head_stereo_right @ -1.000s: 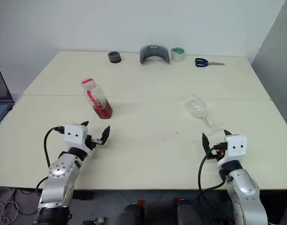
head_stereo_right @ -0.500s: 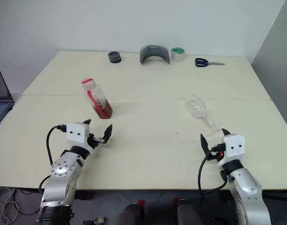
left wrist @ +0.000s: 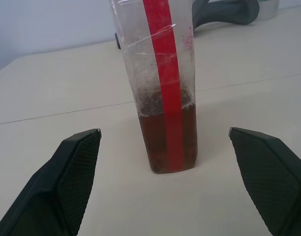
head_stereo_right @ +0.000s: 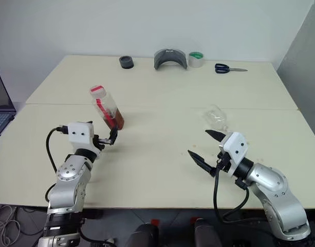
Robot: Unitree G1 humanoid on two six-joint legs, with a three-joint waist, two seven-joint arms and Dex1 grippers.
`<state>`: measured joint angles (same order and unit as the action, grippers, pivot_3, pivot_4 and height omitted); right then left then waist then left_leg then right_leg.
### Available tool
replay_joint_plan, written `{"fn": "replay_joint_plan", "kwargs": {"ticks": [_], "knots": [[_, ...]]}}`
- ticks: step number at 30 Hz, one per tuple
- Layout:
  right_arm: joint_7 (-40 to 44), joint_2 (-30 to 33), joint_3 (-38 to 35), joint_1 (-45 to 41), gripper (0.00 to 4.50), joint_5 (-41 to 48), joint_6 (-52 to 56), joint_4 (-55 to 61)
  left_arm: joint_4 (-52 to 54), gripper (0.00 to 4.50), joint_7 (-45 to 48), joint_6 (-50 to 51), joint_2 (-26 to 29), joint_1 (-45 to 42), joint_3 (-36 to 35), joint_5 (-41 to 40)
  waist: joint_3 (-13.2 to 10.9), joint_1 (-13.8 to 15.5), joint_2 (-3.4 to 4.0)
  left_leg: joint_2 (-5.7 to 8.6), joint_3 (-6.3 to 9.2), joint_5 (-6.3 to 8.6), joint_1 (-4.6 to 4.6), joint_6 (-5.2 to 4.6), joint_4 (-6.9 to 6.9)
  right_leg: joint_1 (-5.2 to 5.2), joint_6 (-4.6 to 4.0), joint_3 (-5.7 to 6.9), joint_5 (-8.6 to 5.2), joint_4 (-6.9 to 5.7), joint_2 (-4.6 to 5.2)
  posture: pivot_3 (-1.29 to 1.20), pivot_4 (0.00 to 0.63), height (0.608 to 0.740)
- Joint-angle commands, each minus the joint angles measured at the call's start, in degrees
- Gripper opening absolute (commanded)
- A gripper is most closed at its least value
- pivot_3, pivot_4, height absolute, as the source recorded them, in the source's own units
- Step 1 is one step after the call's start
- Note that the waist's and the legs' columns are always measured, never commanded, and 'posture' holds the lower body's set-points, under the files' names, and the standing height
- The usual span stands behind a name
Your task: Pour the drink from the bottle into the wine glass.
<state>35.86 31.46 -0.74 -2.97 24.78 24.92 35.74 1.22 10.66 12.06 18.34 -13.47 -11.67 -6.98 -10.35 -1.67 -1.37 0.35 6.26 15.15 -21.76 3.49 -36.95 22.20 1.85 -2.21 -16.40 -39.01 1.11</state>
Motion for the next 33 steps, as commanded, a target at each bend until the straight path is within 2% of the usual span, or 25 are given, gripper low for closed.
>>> {"fn": "replay_joint_plan", "kwargs": {"ticks": [1, 15, 33], "knots": [[1.22, 0.61, 0.17, -1.04, 4.5, 2.37, 1.28, 2.03, 0.96, 4.49, -0.3, 1.23, -0.07, -2.44, -0.49, -1.02, 0.0, 0.0, 0.0, 0.0, 0.0, 0.0, 0.0, 0.0, 0.0, 0.0, 0.0, 0.0, 0.0, 0.0, 0.0, 0.0, 0.15, 0.74], [3.3, -1.17, 3.91, -3.12, 4.5, 0.78, -1.69, -3.0, -5.15, 4.49, -0.33, 2.33, 1.49, -10.61, -0.47, -0.44, 0.0, -0.05, 0.0, 0.0, -0.01, 0.0, 0.01, 0.01, -0.01, 0.02, 0.02, 0.0, 0.01, 0.0, -0.01, 0.0, 0.15, 0.74], [3.04, -0.81, 4.75, -10.71, 4.5, 4.55, 5.02, -1.59, -16.37, 4.49, -2.64, 2.45, 1.71, -22.32, 0.01, 0.94, -0.01, -0.03, -0.02, 0.03, 0.0, -0.01, -0.03, 0.01, -0.02, 0.04, 0.05, 0.01, 0.03, 0.0, 0.01, 0.0, 0.15, 0.74]]}}
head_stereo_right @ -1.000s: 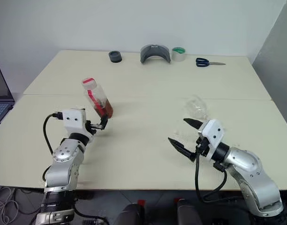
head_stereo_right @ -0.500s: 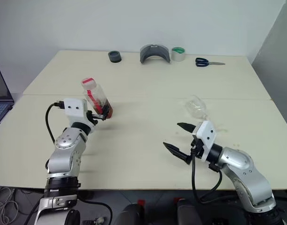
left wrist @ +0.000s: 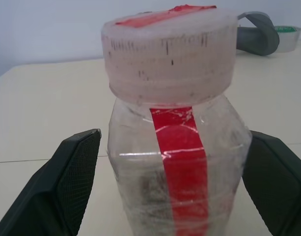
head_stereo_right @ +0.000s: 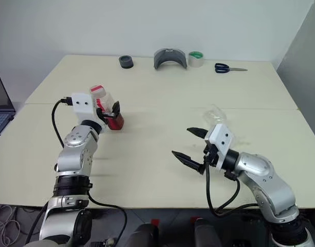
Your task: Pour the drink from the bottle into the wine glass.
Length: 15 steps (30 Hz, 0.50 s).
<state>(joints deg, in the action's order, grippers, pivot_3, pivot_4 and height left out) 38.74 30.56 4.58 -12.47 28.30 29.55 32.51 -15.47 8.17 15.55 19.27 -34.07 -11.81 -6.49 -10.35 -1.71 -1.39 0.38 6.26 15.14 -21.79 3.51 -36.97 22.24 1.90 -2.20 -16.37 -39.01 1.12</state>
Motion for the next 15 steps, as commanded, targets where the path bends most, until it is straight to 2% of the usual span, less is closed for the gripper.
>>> {"fn": "replay_joint_plan", "kwargs": {"ticks": [1, 15], "knots": [[0.08, 0.04, -0.57, -1.44, 4.5, 1.08, 0.56, 1.59, 0.12, 4.49, -0.15, -0.9, 0.75, -1.98, 0.16, 0.46, 0.0, 0.0, 0.0, 0.0, 0.0, 0.0, 0.0, 0.0, 0.0, 0.0, 0.0, 0.0, 0.0, 0.0, 0.0, 0.0, 0.15, 0.74], [-0.67, -0.34, -1.04, -3.25, 4.5, 1.15, 2.39, 1.59, -0.36, 4.49, 0.8, -1.36, 1.14, -2.56, 0.82, 0.89, 0.0, 0.0, 0.0, -0.01, -0.01, 0.0, -0.01, 0.0, 0.0, 0.02, 0.0, -0.01, 0.0, 0.0, 0.01, 0.0, 0.15, 0.74]]}}
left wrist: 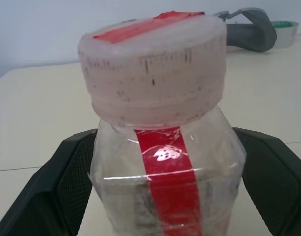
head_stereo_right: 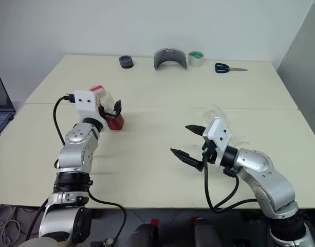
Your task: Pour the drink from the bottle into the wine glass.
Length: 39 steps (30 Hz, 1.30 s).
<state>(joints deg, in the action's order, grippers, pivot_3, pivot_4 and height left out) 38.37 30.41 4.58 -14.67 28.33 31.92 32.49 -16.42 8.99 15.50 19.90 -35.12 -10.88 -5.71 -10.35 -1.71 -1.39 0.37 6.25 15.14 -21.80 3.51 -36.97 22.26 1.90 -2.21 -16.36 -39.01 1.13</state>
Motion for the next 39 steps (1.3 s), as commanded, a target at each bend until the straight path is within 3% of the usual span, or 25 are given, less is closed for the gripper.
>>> {"fn": "replay_joint_plan", "kwargs": {"ticks": [1, 10, 15, 20, 26, 32, 39], "knots": [[-0.3, -0.2, -1.03, -1.11, 4.5, 1.09, 0.06, 1.62, 0.57, 4.31, 0.01, -1.34, 0.5, -1.5, -0.12, 0.08, 0.0, 0.0, 0.0, -0.01, 0.0, 0.0, 0.0, 0.0, 0.0, 0.0, 0.0, 0.0, 0.0, 0.0, 0.0, 0.0, 0.15, 0.74], [-0.5, -0.56, -1.0, -1.9, 4.5, 0.97, 0.16, 1.51, 0.63, 1.86, 0.19, -1.97, 0.31, -1.15, -0.55, -0.39, 0.0, -0.02, 0.0, 0.0, -0.01, 0.0, 0.0, 0.0, 0.0, 0.0, 0.0, -0.01, 0.0, 0.0, 0.0, 0.0, 0.15, 0.74], [-0.66, -0.3, -1.85, -2.66, 4.5, 1.24, 0.21, 1.94, 1.4, 1.84, 4.35, -3.97, 0.46, 0.06, 0.63, -1.5, 0.0, 0.0, 0.0, 0.0, 0.0, 0.0, -0.01, 0.0, 0.0, 0.01, 0.0, 0.0, 0.0, 0.0, 0.0, 0.0, 0.15, 0.74], [-1.27, 1.16, -4.69, -3.3, 4.5, 4.84, 3.92, 4.57, 4.42, 1.84, 18.19, -2.89, 0.31, 0.61, 4.0, -7.14, 0.0, 0.05, 0.0, 0.03, 0.01, -0.01, -0.05, 0.01, 0.0, 0.01, 0.0, 0.01, 0.0, 0.01, 0.04, 0.0, 0.15, 0.74], [-7.82, 1.32, -6.44, -9.66, 4.5, 8.31, 13.74, 5.39, 6.46, 1.83, 35.57, -0.25, 0.68, -0.96, 10.99, -12.11, -0.01, 0.03, 0.01, 0.04, -0.01, -0.01, -0.06, 0.01, -0.02, 0.02, 0.0, 0.0, 0.01, 0.02, 0.02, 0.0, 0.15, 0.74], [-13.5, -1.98, -0.38, -15.6, 4.5, 2.83, 14.34, 4.17, 6.69, 1.83, 48.37, 0.6, -0.53, -4.86, 15.91, -15.5, -0.03, -0.2, 0.04, -0.01, -0.01, 0.0, -0.08, 0.0, 0.01, 0.06, 0.0, 0.0, 0.0, 0.0, -0.05, 0.0, 0.15, 0.74], [-17.72, -7.92, 3.51, -18.62, 4.5, -1.0, 14.47, 1.57, 5.11, 1.83, 53.79, -0.15, -1.3, -7.52, 17.37, -15.61, -0.03, -0.26, 0.04, 0.0, -0.02, 0.0, -0.08, -0.01, 0.01, 0.07, 0.0, -0.03, 0.0, 0.0, -0.05, 0.0, 0.15, 0.74]]}}
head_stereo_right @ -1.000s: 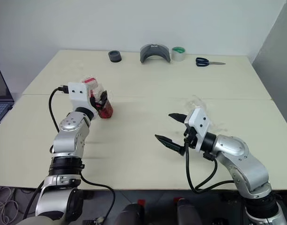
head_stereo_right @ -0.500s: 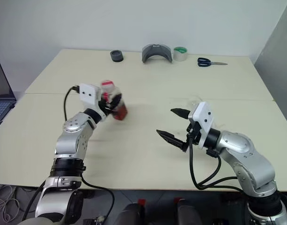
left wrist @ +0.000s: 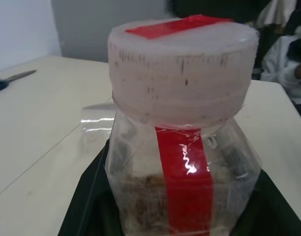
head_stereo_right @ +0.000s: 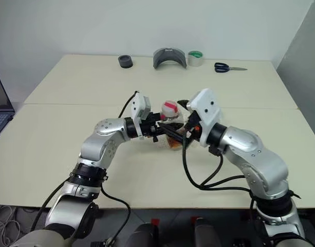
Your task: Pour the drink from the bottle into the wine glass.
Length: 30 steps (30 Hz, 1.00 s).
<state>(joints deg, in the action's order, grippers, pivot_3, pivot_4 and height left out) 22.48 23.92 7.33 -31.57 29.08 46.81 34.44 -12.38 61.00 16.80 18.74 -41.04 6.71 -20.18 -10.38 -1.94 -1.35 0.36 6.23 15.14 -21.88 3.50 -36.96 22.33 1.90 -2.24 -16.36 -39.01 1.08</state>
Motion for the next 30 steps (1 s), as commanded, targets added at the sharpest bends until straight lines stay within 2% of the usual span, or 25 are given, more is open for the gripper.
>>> {"fn": "replay_joint_plan", "kwargs": {"ticks": [1, 10, 13, 18, 19, 20, 25, 28, 30], "knots": [[-2.48, -2.06, 1.0, -2.02, 4.5, -2.46, -0.48, -0.97, 1.12, 1.83, 2.15, -1.45, -0.14, -1.6, -0.09, -0.99, 0.0, 0.0, 0.0, -0.01, 0.0, 0.0, 0.0, 0.0, 0.0, 0.0, 0.0, 0.0, 0.0, 0.0, 0.0, 0.0, 0.15, 0.74], [-3.99, -5.1, 0.27, -3.17, 4.5, -3.32, 0.33, -2.42, 0.85, 1.83, 3.24, -2.37, 0.16, -1.0, -0.12, -0.12, -0.01, 0.06, 0.01, 0.0, 0.02, 0.0, -0.02, -0.01, 0.0, 0.02, 0.0, 0.01, 0.0, 0.0, 0.01, 0.0, 0.15, 0.74], [-3.89, -5.28, -0.16, -3.49, 3.89, -3.15, 0.53, -2.84, 0.64, 1.83, 3.36, -2.84, 0.4, -0.67, -0.22, 0.12, -0.01, 0.05, 0.02, 0.0, 0.01, 0.0, -0.01, -0.01, 0.0, 0.02, 0.0, 0.0, 0.0, 0.0, 0.01, 0.0, 0.15, 0.74], [-2.08, -4.45, 0.13, -3.13, 2.14, -2.98, -0.03, -2.69, 0.49, 1.83, 3.55, -3.5, 0.79, -0.12, -0.28, 0.64, -0.01, 0.04, 0.02, 0.0, 0.01, 0.0, -0.01, -0.01, 0.01, 0.02, 0.0, 0.01, 0.0, 0.0, 0.01, 0.0, 0.15, 0.74], [-1.68, -4.29, 0.28, -3.03, 1.88, -3.08, -0.32, -2.68, 0.4, 1.82, 3.6, -3.62, 0.84, -0.07, -0.31, 0.7, -0.01, 0.04, 0.02, 0.0, 0.01, 0.0, -0.02, -0.01, 0.01, 0.03, 0.0, 0.01, 0.0, 0.0, 0.0, 0.0, 0.15, 0.74], [-1.04, -4.2, 0.36, -2.9, 1.89, -3.02, -0.78, -2.71, 0.39, 1.82, 3.74, -3.67, 0.93, 0.02, -0.33, 0.72, -0.01, 0.04, 0.02, 0.0, 0.02, 0.0, -0.02, -0.01, 0.01, 0.03, 0.0, 0.01, 0.0, 0.0, 0.0, 0.0, 0.15, 0.74], [13.17, 1.04, 2.92, -3.29, 1.89, -2.71, -10.01, -6.11, 0.66, 1.82, 5.82, -2.9, 2.11, 0.16, -0.42, 0.11, -0.02, 0.02, 0.02, 0.02, -0.01, 0.01, -0.01, -0.02, 0.0, 0.03, 0.0, 0.0, 0.0, 0.0, 0.01, 0.0, 0.15, 0.74], [27.96, 5.49, 4.23, -8.07, 1.89, -2.83, -17.27, -16.67, 1.52, 1.82, 8.37, -2.76, 3.54, -0.02, -1.27, -1.32, -0.08, -0.2, 0.06, 0.02, -0.03, 0.01, 0.0, -0.03, 0.0, 0.02, 0.01, -0.01, 0.0, 0.01, -0.01, 0.0, 0.15, 0.74], [32.61, 6.28, 4.61, -11.42, 1.89, -2.41, -17.53, -22.51, 1.78, 1.82, 9.19, -2.43, 4.4, -0.16, -1.62, -1.71, -0.09, -0.42, 0.07, -0.01, -0.03, 0.0, 0.04, -0.03, 0.0, 0.01, 0.01, 0.0, 0.01, 0.0, -0.04, 0.0, 0.15, 0.74]]}}
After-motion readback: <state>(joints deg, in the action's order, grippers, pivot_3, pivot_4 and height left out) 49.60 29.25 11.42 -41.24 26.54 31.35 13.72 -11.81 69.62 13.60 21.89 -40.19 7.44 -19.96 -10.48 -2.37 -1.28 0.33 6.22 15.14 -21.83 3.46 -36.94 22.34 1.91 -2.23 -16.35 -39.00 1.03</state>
